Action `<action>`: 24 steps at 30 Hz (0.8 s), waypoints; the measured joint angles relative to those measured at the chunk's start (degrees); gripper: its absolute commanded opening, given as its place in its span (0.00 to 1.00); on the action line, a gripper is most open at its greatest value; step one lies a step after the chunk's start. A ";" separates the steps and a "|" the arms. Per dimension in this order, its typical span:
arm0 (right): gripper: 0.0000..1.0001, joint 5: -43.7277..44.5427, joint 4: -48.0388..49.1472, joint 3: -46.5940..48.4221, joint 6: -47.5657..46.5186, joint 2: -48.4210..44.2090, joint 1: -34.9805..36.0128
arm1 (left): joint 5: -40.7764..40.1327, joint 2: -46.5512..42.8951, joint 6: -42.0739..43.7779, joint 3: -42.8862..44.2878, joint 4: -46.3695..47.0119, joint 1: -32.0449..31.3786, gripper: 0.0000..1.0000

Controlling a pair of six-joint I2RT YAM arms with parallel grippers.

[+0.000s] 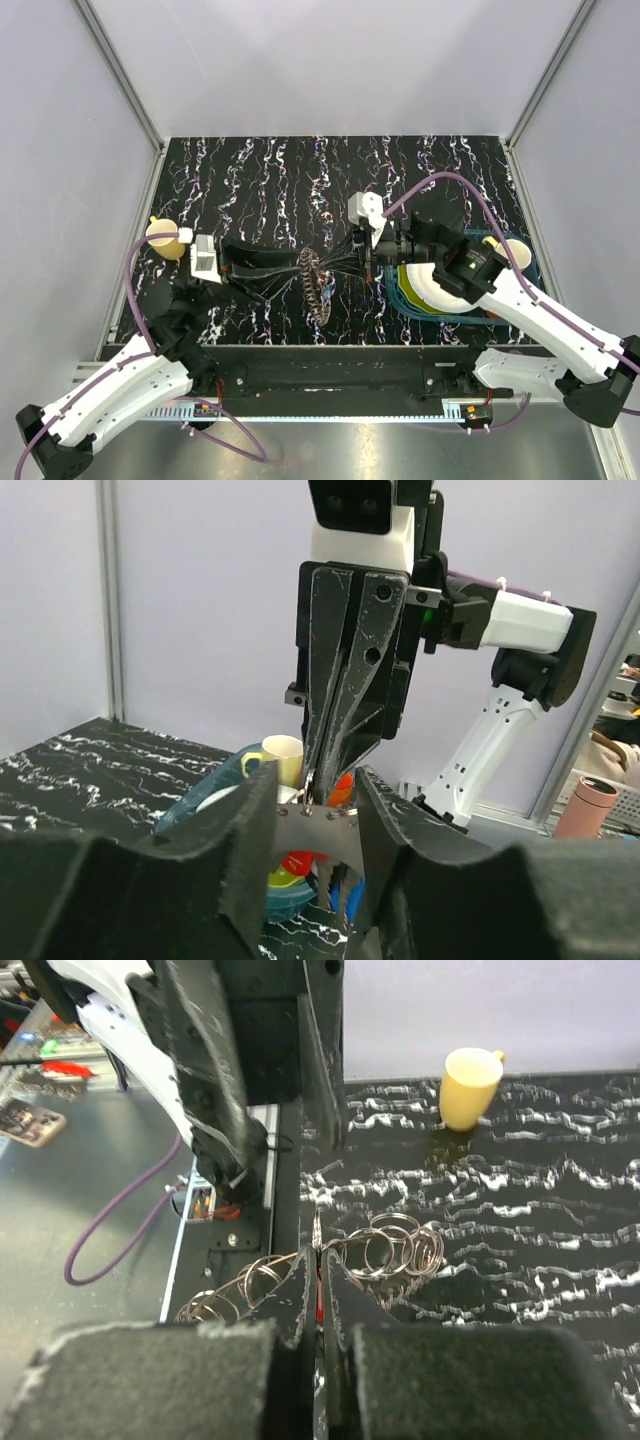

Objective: Remove the keys from the keyring

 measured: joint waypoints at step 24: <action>0.00 1.38 -60.67 38.71 -12.68 22.73 -0.09 | 7.19 7.93 13.40 20.81 -45.72 0.37 0.44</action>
